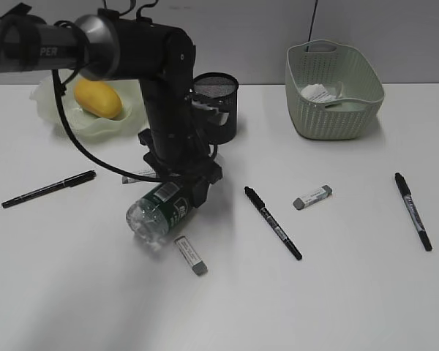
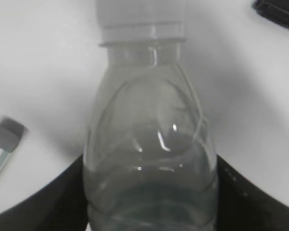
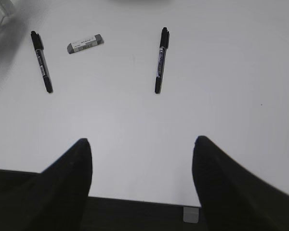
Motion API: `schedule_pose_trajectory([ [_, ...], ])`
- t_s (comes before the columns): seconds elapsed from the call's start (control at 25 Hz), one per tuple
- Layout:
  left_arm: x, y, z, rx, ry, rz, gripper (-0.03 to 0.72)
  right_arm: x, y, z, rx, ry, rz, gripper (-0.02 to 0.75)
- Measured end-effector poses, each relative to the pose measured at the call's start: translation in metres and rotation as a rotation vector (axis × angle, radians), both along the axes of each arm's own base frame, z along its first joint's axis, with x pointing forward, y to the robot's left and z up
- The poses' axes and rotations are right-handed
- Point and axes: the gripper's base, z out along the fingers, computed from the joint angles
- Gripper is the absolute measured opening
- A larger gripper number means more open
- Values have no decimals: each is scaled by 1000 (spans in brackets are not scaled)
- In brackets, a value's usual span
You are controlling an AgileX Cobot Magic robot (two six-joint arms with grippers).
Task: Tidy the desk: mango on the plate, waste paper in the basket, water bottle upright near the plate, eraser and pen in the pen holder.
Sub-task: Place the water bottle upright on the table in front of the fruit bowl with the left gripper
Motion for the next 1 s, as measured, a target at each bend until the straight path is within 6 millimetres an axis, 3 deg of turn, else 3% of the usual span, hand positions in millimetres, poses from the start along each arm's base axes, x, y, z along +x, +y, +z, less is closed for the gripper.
schedule_pose_trajectory([
  [0.28, -6, 4, 57, -68, -98, -1, 503, 0, 0, 0, -1, 0, 0, 517],
  [0.48, -6, 25, 106, -151, -175, 51, 503, 0, 0, 0, -1, 0, 0, 517],
  [0.68, -3, 74, 135, -243, -232, 189, 503, 0, 0, 0, -1, 0, 0, 517],
  [0.8, -8, 114, 139, -259, -293, 283, 503, 0, 0, 0, -1, 0, 0, 517],
  [1.0, -34, 169, 139, -291, -432, 417, 503, 0, 0, 0, -1, 0, 0, 517],
])
